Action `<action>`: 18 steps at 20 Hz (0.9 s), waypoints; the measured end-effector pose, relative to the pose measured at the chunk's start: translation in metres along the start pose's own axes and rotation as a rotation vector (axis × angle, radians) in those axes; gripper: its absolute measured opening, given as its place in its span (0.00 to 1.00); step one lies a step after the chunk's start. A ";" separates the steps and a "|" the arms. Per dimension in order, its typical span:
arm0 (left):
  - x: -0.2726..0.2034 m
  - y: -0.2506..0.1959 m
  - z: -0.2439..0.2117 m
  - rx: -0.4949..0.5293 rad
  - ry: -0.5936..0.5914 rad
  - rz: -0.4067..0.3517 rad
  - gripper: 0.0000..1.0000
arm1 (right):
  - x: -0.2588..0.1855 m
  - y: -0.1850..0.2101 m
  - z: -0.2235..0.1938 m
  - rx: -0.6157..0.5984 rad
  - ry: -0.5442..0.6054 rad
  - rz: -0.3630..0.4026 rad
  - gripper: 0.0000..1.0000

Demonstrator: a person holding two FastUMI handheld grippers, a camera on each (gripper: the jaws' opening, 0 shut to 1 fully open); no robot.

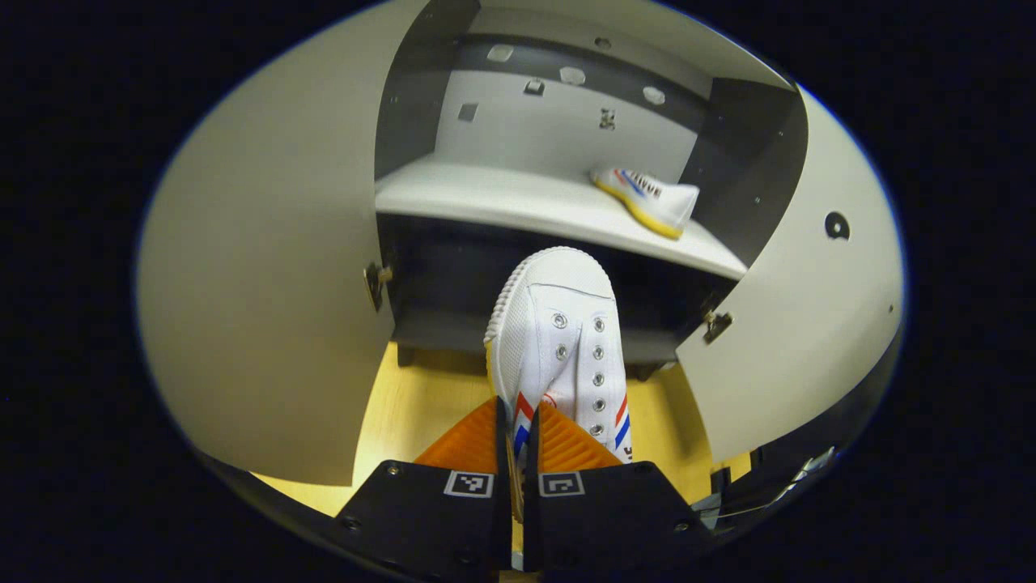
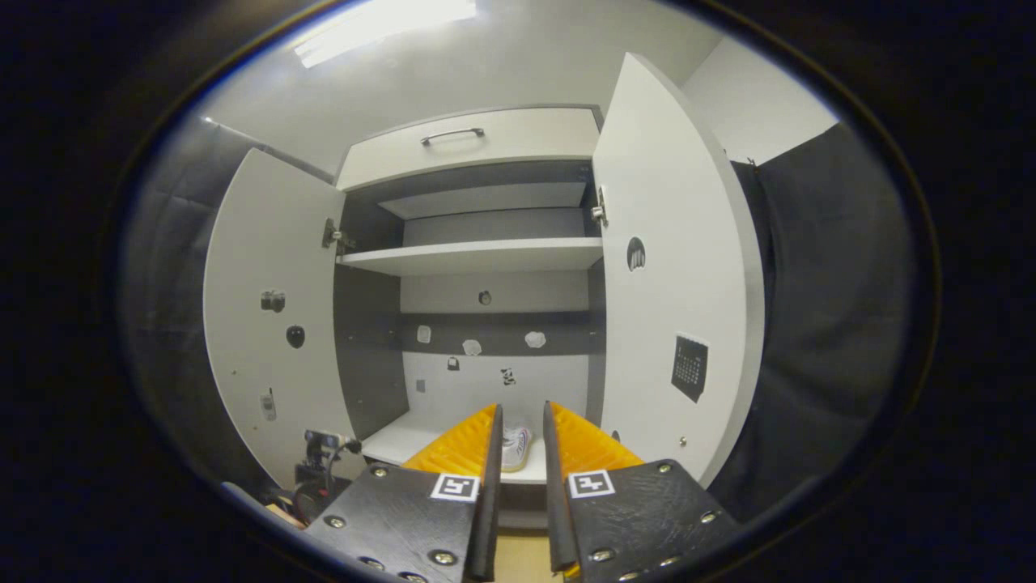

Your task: Grab one shoe with the right hand and put it into the shoe cabinet, grab the other shoe with the left hand and put it into the shoe cabinet; then close the right door with the right hand and the left door with the left hand.

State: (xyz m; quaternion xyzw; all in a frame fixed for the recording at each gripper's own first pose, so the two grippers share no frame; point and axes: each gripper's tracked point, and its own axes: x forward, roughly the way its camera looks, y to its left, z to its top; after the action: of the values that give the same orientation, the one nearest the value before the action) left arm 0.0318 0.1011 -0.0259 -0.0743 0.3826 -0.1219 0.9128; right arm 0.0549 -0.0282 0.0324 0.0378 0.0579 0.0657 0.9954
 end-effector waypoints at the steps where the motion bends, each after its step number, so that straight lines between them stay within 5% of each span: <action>1: -0.006 0.000 0.007 0.011 -0.035 -0.006 0.06 | 0.000 0.000 0.001 0.005 -0.005 0.001 0.25; 10: -0.006 -0.002 0.007 0.052 -0.254 -0.049 0.06 | -0.007 -0.001 0.012 0.036 -0.054 -0.020 0.25; 18: -0.009 -0.002 0.007 0.066 -0.176 -0.025 0.06 | -0.022 -0.010 0.003 0.021 -0.049 -0.087 0.25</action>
State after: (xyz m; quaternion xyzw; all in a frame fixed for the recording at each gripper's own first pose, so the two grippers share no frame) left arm 0.0302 0.1021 -0.0145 -0.0595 0.2960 -0.1386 0.9432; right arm 0.0349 -0.0411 0.0371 0.0472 0.0360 0.0209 0.9980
